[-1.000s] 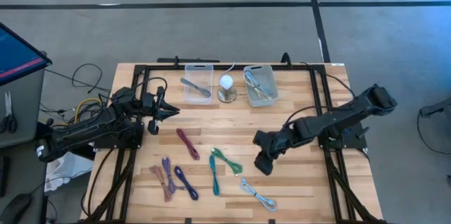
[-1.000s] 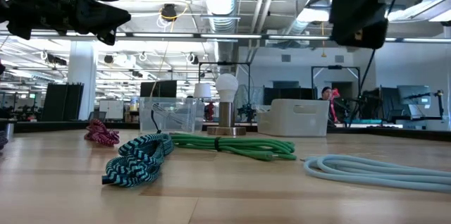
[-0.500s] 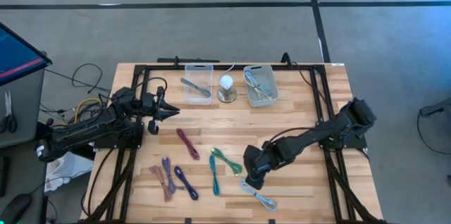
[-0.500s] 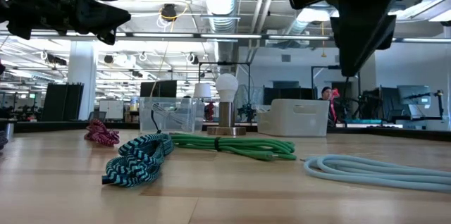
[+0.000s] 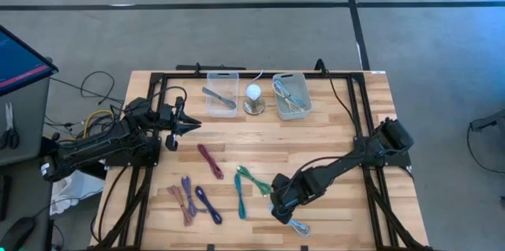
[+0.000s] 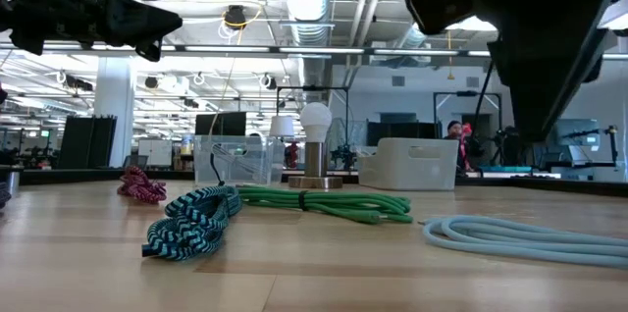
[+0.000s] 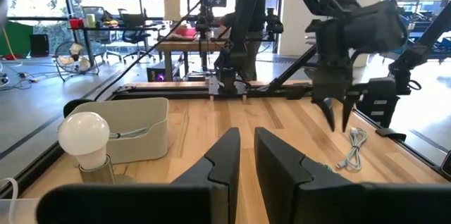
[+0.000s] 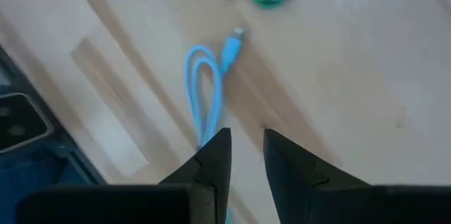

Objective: Pick & Place USB Port
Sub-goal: Put the light blue charger cable into the gray bin

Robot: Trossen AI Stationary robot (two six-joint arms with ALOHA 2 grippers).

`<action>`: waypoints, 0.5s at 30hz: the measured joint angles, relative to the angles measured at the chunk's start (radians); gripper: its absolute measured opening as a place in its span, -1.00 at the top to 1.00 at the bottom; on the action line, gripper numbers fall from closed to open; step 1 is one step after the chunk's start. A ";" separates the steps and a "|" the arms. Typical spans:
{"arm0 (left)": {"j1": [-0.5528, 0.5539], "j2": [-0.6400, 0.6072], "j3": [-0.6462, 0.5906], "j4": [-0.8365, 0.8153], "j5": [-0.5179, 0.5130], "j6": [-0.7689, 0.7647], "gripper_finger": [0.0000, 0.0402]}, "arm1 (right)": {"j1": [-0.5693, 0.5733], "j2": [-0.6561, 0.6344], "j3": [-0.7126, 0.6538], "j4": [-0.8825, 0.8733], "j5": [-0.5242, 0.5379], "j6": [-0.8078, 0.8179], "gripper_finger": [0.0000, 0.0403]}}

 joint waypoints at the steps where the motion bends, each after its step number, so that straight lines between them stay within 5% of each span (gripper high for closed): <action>1: 0.000 0.000 0.000 0.000 0.000 0.000 0.78 | 0.003 0.006 0.001 0.017 -0.003 0.013 0.61; 15: 0.000 0.001 0.000 0.000 0.000 -0.003 0.78 | 0.036 0.023 -0.001 0.046 -0.018 0.124 0.61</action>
